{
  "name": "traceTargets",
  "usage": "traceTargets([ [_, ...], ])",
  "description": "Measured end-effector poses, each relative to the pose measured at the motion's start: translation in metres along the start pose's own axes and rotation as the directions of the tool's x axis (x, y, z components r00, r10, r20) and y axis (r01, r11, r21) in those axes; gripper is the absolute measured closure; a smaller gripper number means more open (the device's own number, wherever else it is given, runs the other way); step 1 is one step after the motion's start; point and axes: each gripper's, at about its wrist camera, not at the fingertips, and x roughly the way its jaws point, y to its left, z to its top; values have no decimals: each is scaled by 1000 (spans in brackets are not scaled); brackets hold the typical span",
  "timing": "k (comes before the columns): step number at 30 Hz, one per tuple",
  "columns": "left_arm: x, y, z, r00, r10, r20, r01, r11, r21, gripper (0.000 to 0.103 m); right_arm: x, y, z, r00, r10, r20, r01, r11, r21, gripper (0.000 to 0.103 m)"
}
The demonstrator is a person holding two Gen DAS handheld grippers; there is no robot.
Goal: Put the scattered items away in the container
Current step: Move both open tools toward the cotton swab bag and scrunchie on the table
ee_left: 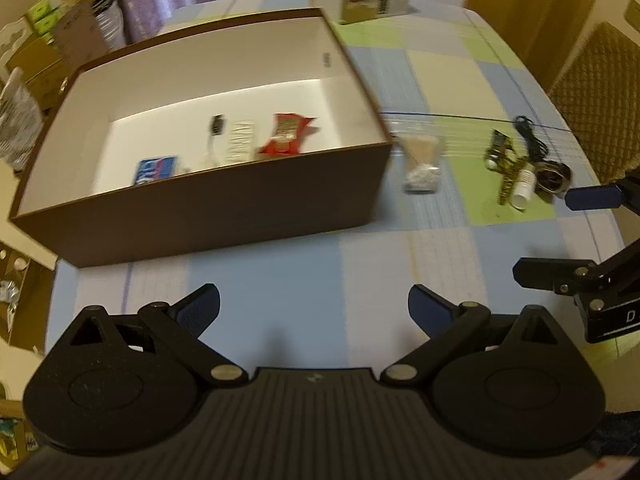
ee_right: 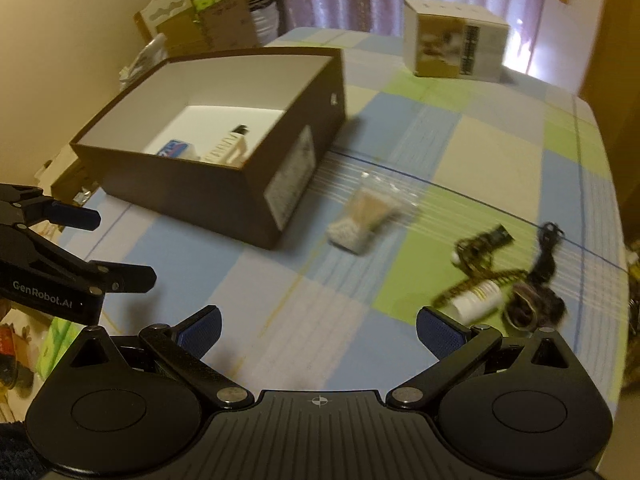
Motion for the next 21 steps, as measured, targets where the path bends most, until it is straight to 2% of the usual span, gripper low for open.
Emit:
traceTargets([
  [21,26,-98,27,996,-91,3,89,982,167,4,-33,-82,-25,995,-99,11,97,986,134,2],
])
